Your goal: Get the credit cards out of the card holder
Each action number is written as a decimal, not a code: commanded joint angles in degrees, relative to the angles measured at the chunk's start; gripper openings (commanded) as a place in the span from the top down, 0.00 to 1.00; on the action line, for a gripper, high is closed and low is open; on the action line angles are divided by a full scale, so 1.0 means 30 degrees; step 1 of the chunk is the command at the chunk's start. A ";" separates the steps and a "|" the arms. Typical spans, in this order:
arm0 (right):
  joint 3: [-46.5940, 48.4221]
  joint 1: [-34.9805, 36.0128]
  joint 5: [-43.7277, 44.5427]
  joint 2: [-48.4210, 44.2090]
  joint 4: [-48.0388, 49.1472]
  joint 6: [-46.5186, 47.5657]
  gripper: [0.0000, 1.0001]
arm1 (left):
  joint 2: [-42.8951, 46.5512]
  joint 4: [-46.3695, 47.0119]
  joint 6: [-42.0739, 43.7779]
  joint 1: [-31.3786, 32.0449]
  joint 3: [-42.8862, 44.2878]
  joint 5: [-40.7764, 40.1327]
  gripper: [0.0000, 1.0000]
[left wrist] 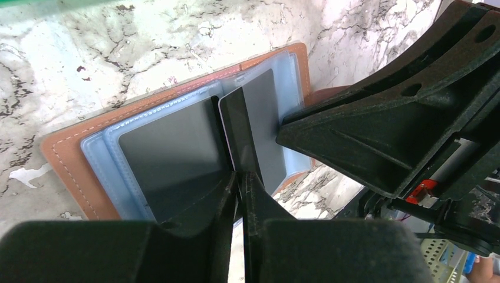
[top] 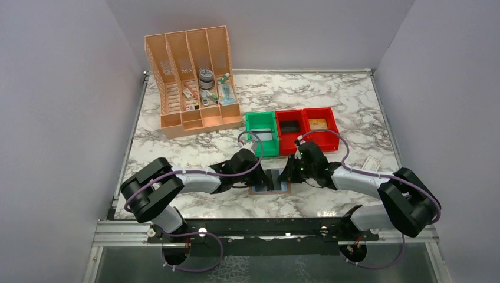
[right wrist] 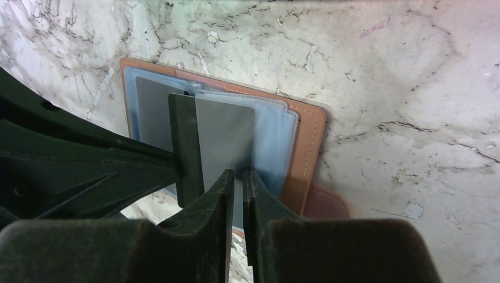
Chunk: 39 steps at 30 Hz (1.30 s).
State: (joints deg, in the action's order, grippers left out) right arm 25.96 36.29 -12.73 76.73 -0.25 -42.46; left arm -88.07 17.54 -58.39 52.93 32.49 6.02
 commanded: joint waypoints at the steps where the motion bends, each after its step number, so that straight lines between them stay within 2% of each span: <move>1: -0.1068 -0.0038 0.1165 0.0799 -0.0426 -0.0068 0.87 | 0.0090 0.0367 -0.0151 -0.0112 0.0270 0.0338 0.84; 5: -0.1269 -0.0031 0.1498 0.0657 -0.0356 -0.0145 0.87 | -0.0325 0.1389 -0.0924 -0.0315 0.0031 0.0830 0.76; 15: -0.1468 -0.0028 0.1547 0.0864 -0.0139 -0.0172 0.87 | -0.1392 0.3084 -0.1904 -0.0412 -0.0246 0.1480 0.76; 22: -0.1395 -0.0035 0.1691 0.1017 -0.0171 -0.0181 0.87 | -0.0874 0.3265 -0.2157 -0.0416 -0.0999 0.1102 0.84; 27: -0.1220 -0.0056 0.1754 0.0947 -0.0319 -0.0123 0.87 | -0.0114 0.3235 -0.2351 -0.0516 -0.1692 0.0582 1.00; 33: -0.1313 -0.0059 0.2086 0.0126 -0.0046 -0.0397 0.86 | 0.0804 0.3179 -0.2393 -0.0661 -0.2459 0.0331 1.00; 39: -0.1139 -0.0057 0.2269 -0.1638 0.0143 -0.0329 0.77 | 0.2427 0.2531 -0.2188 -0.0748 -0.3402 -0.0337 1.00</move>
State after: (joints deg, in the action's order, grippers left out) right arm 23.55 36.29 -11.14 74.70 3.64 -44.64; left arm -84.38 27.66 -65.89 51.05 24.47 7.77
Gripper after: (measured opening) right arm 0.195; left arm 0.012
